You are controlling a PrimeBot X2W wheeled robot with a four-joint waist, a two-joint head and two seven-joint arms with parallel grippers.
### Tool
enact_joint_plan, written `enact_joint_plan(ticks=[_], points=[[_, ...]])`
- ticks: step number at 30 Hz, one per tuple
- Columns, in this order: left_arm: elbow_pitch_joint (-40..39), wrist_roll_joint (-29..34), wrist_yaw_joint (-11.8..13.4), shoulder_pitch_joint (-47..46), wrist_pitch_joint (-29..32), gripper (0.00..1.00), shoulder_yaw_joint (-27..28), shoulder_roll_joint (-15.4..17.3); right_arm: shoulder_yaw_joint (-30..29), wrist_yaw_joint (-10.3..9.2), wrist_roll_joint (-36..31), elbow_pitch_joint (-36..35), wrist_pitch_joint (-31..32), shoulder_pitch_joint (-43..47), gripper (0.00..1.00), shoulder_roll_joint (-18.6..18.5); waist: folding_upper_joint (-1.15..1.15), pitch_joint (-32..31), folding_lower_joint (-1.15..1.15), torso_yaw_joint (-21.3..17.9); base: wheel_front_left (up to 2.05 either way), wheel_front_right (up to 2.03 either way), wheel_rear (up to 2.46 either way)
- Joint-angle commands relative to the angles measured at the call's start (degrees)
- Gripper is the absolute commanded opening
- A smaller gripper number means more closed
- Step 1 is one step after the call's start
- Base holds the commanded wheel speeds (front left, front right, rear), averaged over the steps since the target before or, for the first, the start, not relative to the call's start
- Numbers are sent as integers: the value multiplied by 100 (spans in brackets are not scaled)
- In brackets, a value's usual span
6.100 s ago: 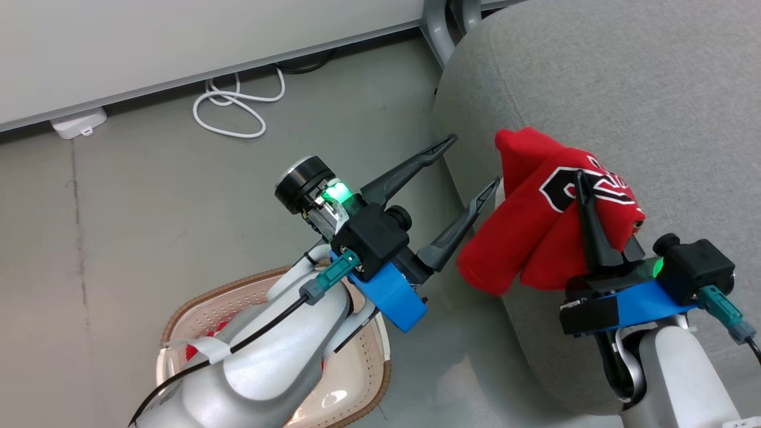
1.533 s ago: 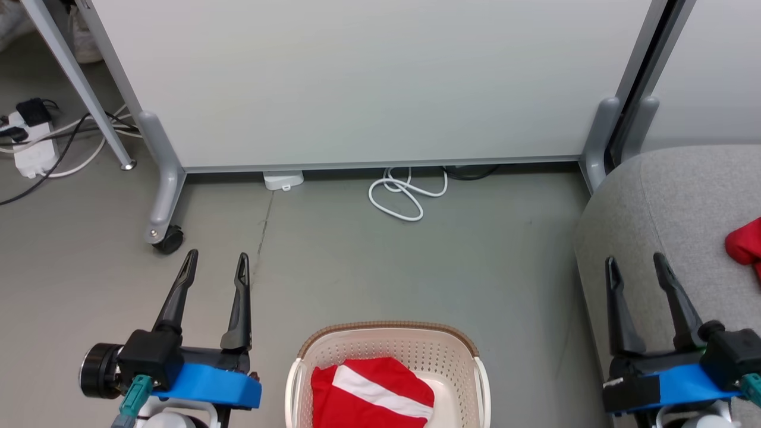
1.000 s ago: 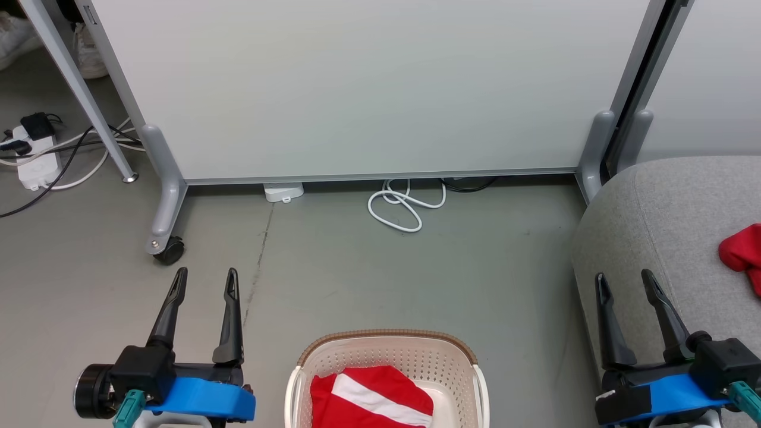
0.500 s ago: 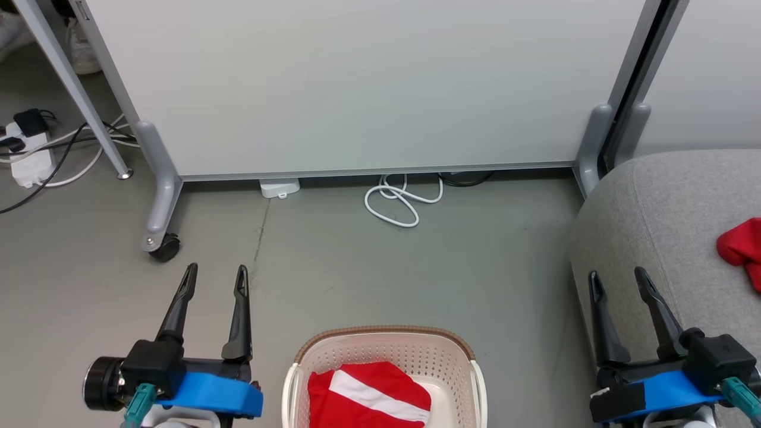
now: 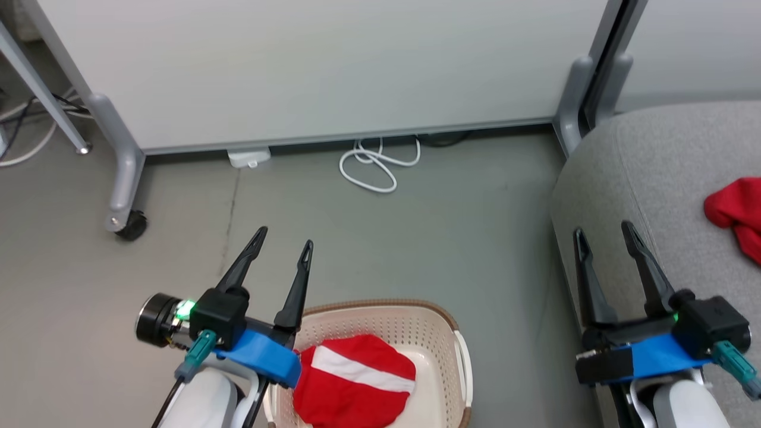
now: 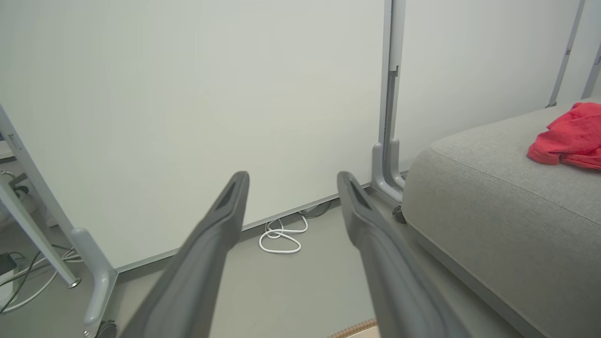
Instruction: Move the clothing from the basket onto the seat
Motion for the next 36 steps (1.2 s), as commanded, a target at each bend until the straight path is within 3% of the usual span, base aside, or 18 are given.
enact_joint_plan(ticks=[1, 19, 36], points=[[72, -55, -10, -168, -14, 100, -63, 63, 32, 3, -32, -38, -2, -129, 100, 1, 1, 182, -1, -103, 0, 0, 0], [1845, -297, -11, -1821, -15, 100, -1930, 546, 281, 2, -353, -365, -2, -1314, 100, 0, 1, 1864, -1, -524, 0, 0, 0], [3673, -762, -11, -3215, -15, 100, -4137, 422, 392, 3, -539, -661, -2, -2034, 100, 1, 1, 3250, -1, -802, 0, 0, 0]])
